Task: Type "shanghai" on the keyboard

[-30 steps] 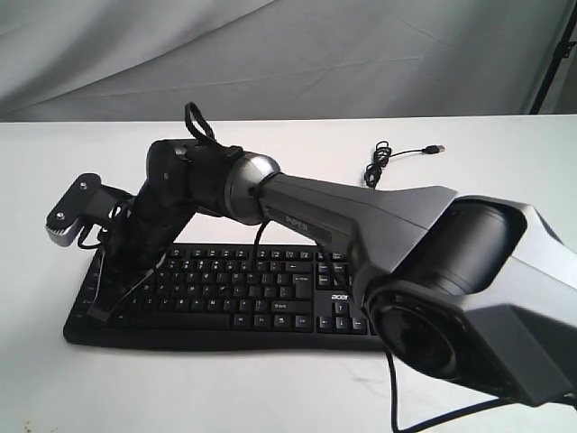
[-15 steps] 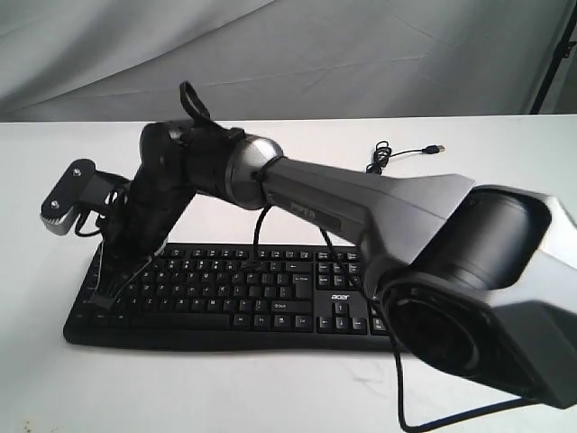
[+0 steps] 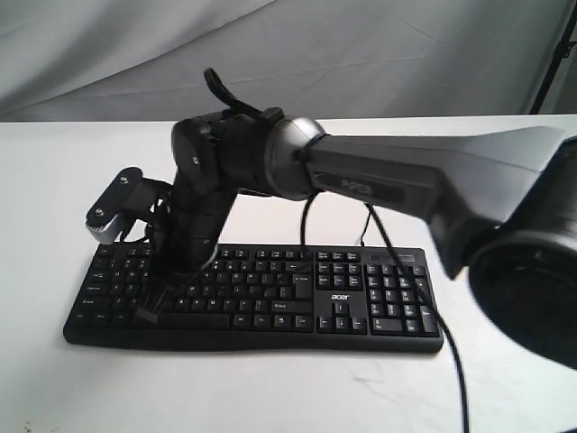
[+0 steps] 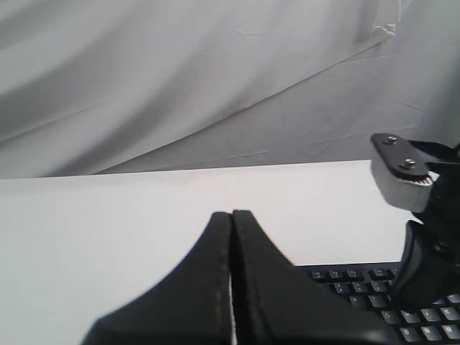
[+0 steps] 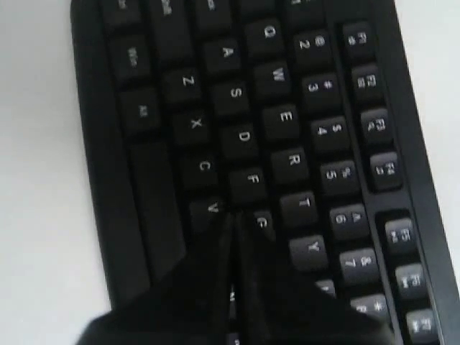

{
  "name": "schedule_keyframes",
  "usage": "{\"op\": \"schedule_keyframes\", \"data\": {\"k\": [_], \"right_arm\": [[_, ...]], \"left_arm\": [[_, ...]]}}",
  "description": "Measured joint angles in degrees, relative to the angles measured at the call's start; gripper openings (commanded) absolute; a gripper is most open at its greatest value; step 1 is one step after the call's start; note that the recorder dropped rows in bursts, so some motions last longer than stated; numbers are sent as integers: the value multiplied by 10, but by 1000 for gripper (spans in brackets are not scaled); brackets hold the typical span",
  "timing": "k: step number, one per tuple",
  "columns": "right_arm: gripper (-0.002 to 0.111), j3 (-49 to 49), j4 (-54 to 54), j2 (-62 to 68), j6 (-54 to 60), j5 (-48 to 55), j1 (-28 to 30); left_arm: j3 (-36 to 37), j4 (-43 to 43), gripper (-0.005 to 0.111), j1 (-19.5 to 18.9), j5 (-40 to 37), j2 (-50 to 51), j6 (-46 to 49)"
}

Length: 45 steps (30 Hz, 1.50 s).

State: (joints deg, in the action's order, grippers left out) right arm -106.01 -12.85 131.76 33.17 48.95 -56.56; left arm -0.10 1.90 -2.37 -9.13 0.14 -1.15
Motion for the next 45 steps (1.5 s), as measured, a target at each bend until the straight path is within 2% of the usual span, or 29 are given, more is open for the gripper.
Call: {"op": "schedule_keyframes", "data": {"k": [6, 12, 45], "right_arm": [[0, 162, -21, -82, -1, -134, 8], [0, 209, -59, -88, 14, -167, 20], [0, 215, -124, -60, 73, -207, 20]], "left_arm": [[0, 0, 0, 0, 0, 0, 0], [0, 0, 0, 0, 0, 0, 0], [0, 0, 0, 0, 0, 0, 0]]}}
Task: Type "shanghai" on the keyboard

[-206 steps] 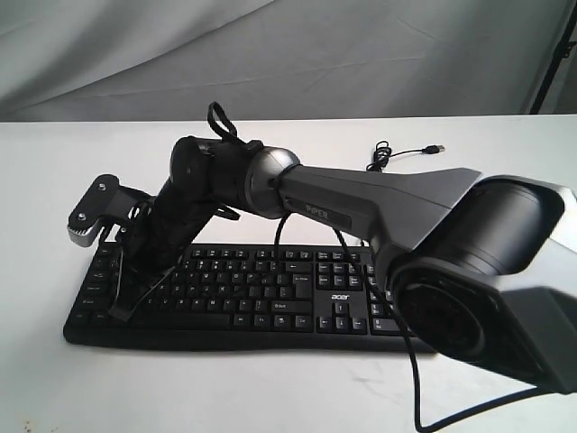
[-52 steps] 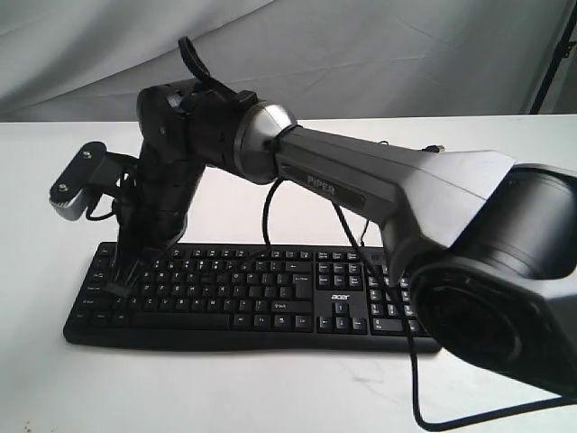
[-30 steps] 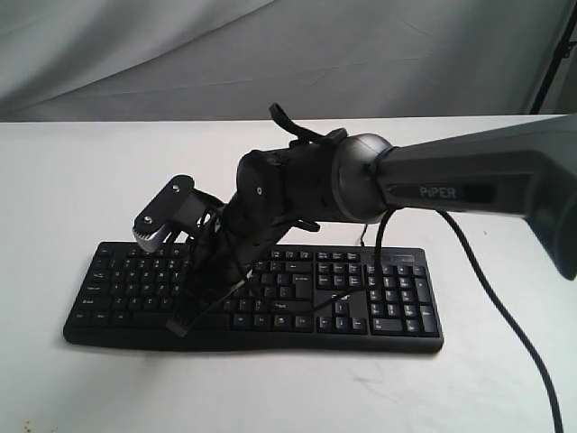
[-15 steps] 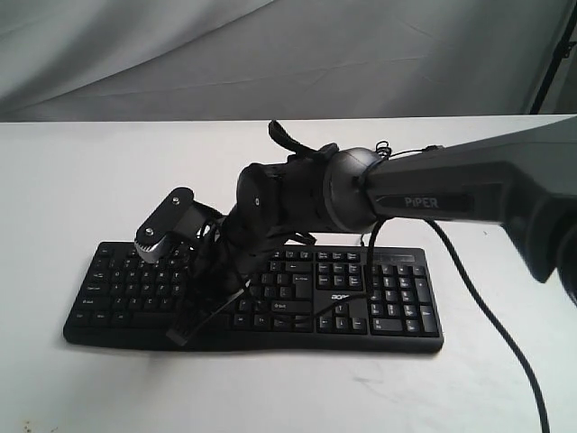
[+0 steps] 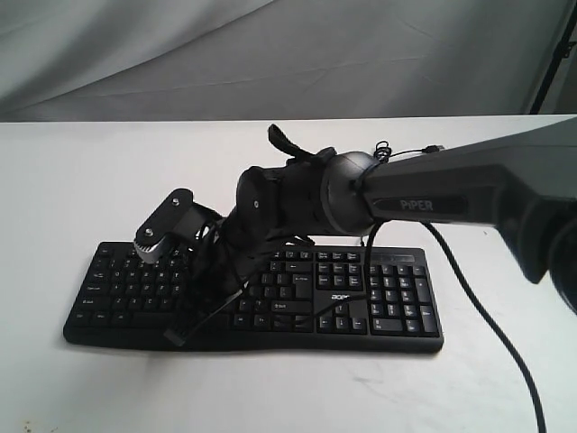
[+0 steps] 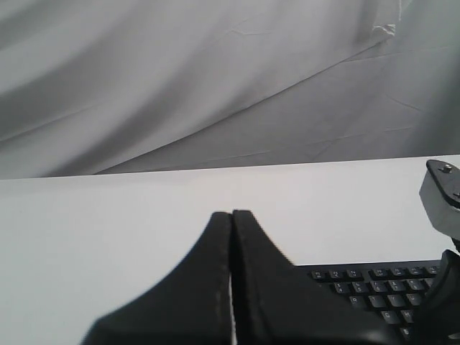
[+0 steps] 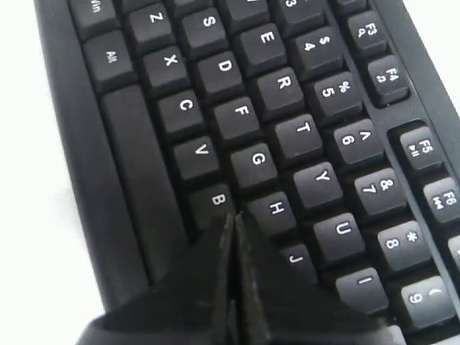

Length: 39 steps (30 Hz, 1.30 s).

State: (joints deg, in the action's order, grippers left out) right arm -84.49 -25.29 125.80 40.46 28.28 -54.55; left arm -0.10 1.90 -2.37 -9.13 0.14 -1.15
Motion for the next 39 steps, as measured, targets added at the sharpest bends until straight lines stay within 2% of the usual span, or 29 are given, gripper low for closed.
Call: {"op": "schedule_keyframes", "data": {"k": [10, 39], "right_arm": [[0, -110, 5, 40, 5, 45, 0], [0, -113, 18, 52, 9, 46, 0]], "left_arm": [[0, 0, 0, 0, 0, 0, 0], [0, 0, 0, 0, 0, 0, 0]]}}
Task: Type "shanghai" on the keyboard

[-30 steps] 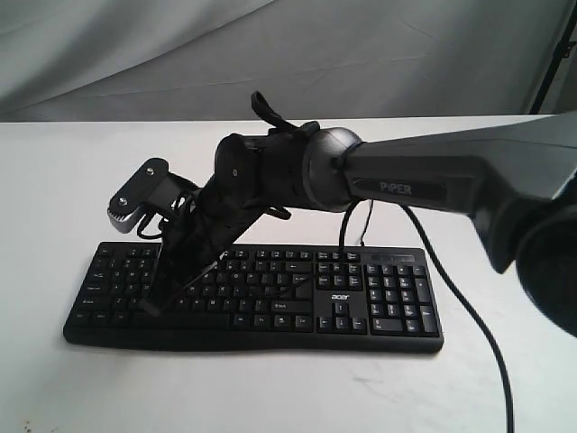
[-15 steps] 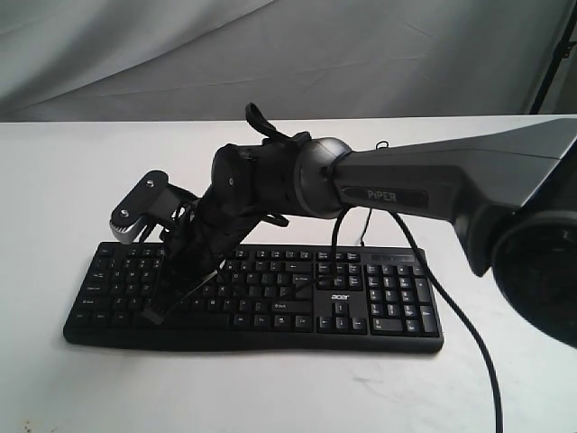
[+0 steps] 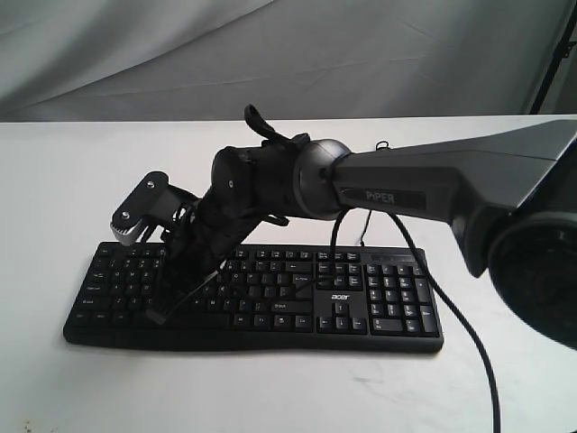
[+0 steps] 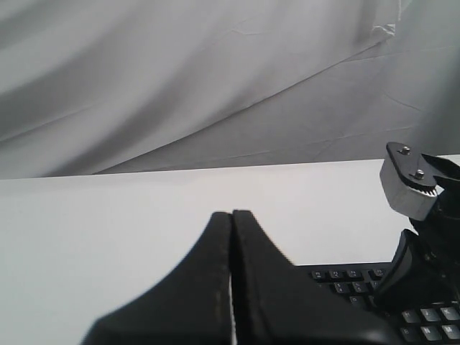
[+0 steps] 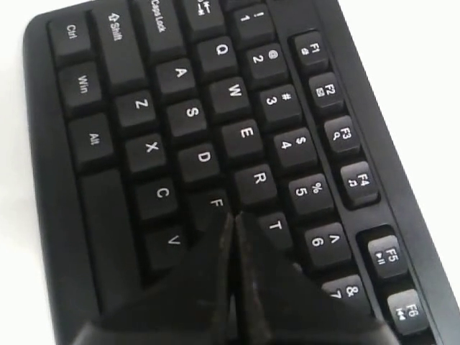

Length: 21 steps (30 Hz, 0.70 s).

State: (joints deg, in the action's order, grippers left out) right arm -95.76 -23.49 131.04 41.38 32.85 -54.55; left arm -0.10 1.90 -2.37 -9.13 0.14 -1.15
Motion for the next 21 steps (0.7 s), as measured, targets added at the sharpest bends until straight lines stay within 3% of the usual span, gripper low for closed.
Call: {"op": "schedule_keyframes", "data": {"k": [21], "right_arm": [[0, 0, 38, -28, -23, 9, 1]], "left_arm": [[0, 0, 0, 0, 0, 0, 0]]}}
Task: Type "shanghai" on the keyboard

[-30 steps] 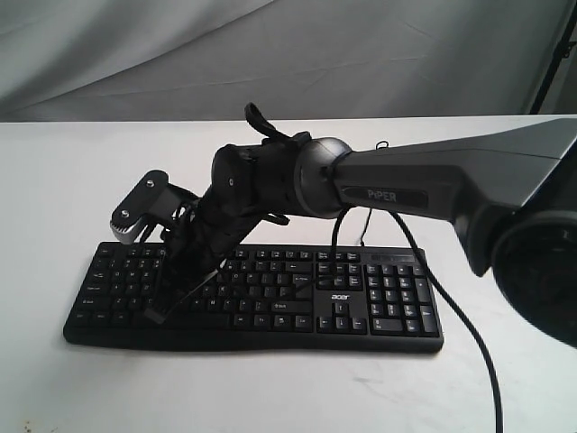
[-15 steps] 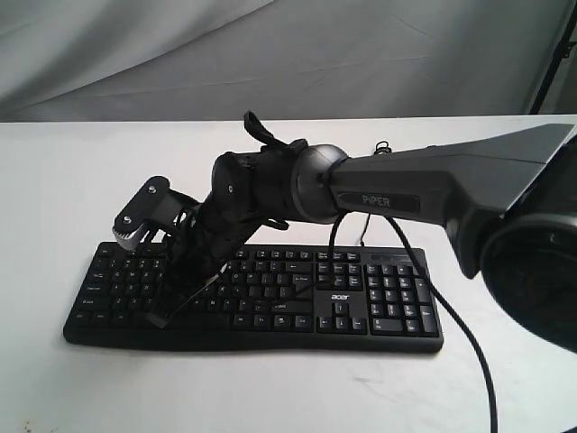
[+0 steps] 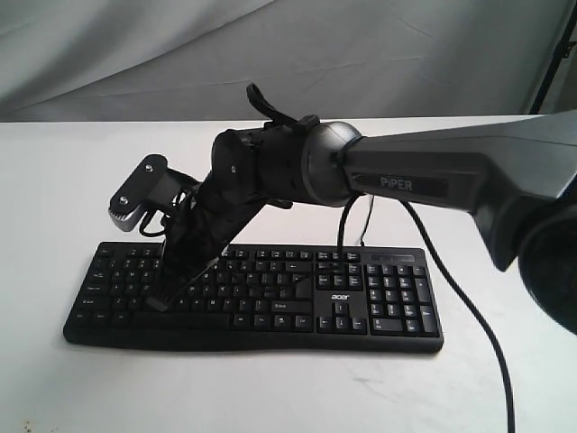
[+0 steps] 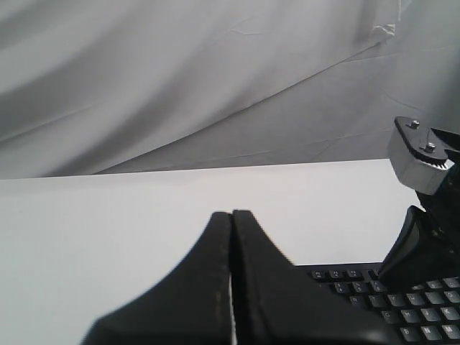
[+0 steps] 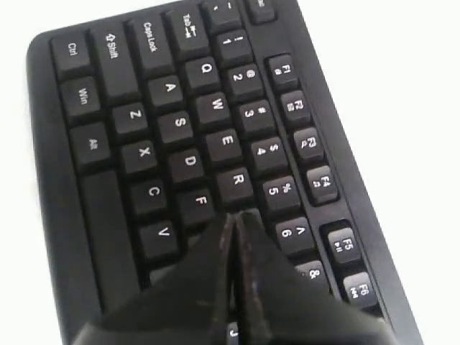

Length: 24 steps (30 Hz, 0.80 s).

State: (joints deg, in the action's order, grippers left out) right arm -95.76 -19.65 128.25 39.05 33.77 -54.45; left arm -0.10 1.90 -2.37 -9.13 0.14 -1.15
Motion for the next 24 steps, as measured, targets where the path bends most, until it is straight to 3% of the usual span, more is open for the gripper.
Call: {"op": "schedule_keyframes", "data": {"k": [24], "right_arm": [[0, 36, -1, -5, -2, -21, 5]], "left_arm": [[0, 0, 0, 0, 0, 0, 0]]}}
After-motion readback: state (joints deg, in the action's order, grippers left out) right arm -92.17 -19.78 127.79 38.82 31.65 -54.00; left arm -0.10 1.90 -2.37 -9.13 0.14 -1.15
